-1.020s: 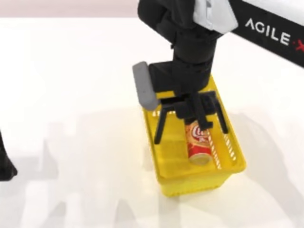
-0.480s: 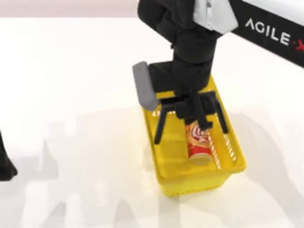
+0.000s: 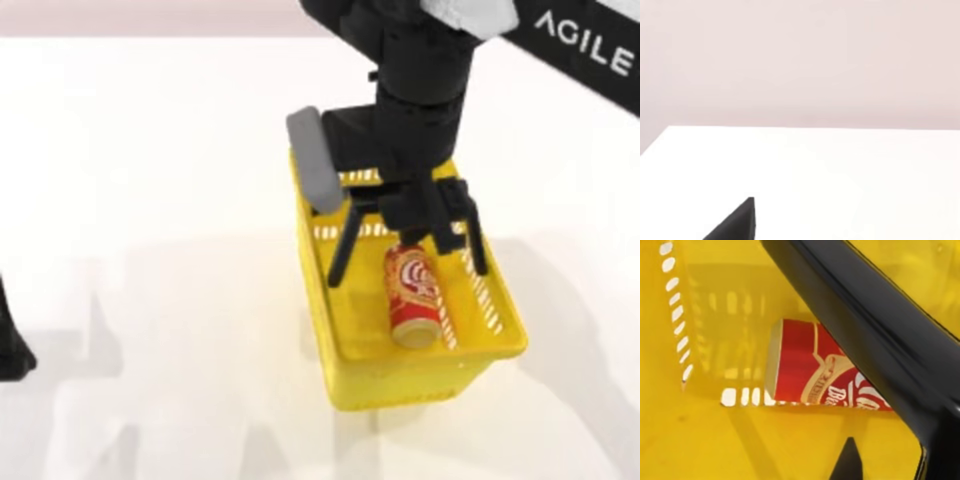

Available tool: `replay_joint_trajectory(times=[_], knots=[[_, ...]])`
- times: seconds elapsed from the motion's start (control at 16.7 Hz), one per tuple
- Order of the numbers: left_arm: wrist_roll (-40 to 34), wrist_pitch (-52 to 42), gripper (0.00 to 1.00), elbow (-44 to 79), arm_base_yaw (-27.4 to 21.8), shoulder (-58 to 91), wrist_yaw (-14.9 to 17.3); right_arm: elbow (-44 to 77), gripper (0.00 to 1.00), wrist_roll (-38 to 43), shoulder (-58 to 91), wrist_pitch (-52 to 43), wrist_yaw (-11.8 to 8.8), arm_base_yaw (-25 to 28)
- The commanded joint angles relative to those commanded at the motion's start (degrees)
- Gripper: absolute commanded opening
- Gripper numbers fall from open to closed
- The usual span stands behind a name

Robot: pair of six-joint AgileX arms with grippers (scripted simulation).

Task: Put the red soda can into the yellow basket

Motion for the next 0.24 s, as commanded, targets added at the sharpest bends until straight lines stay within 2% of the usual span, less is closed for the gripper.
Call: replay_joint_trajectory(times=[0.24], knots=[[0.00,0.00,1.00,0.00,0.00,0.00,0.00,4.23,0.00,-0.91,-0.56,-4.51,0.02,-0.72]])
